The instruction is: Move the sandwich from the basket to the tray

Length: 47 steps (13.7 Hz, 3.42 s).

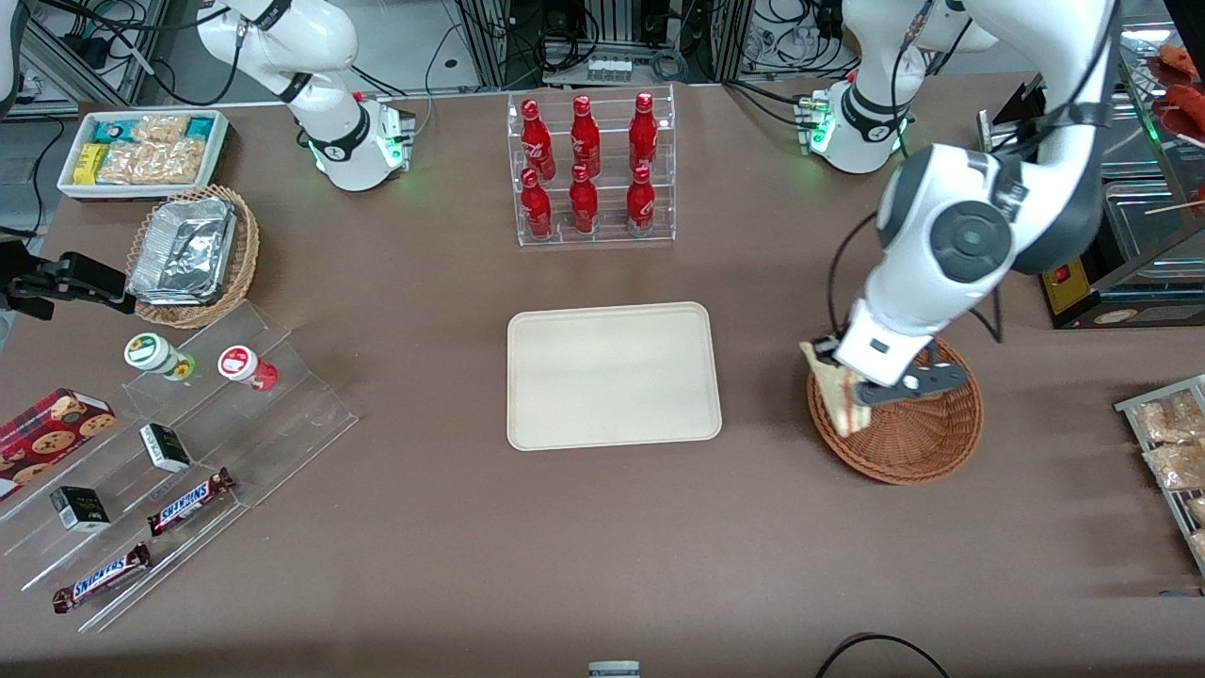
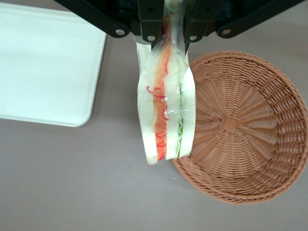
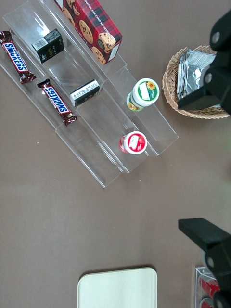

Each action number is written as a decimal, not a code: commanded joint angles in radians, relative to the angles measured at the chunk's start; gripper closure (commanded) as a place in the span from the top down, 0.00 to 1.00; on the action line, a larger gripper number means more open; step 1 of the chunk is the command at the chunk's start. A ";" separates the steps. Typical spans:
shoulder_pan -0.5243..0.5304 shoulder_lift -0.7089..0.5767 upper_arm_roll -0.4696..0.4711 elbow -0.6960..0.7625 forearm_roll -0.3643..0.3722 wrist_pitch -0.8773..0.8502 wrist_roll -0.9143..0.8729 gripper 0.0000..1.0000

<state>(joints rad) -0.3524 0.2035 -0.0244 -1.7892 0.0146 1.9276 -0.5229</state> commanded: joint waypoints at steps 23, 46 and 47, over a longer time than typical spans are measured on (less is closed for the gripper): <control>-0.461 0.464 -0.003 0.283 -0.051 0.226 -0.255 0.00; -0.306 0.237 0.004 0.286 -0.105 -0.013 -0.333 1.00; -0.281 0.194 0.004 0.281 -0.104 -0.057 -0.324 1.00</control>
<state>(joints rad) -0.6653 0.4727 -0.0162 -1.4783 -0.0757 1.9276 -0.8319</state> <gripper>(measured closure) 0.000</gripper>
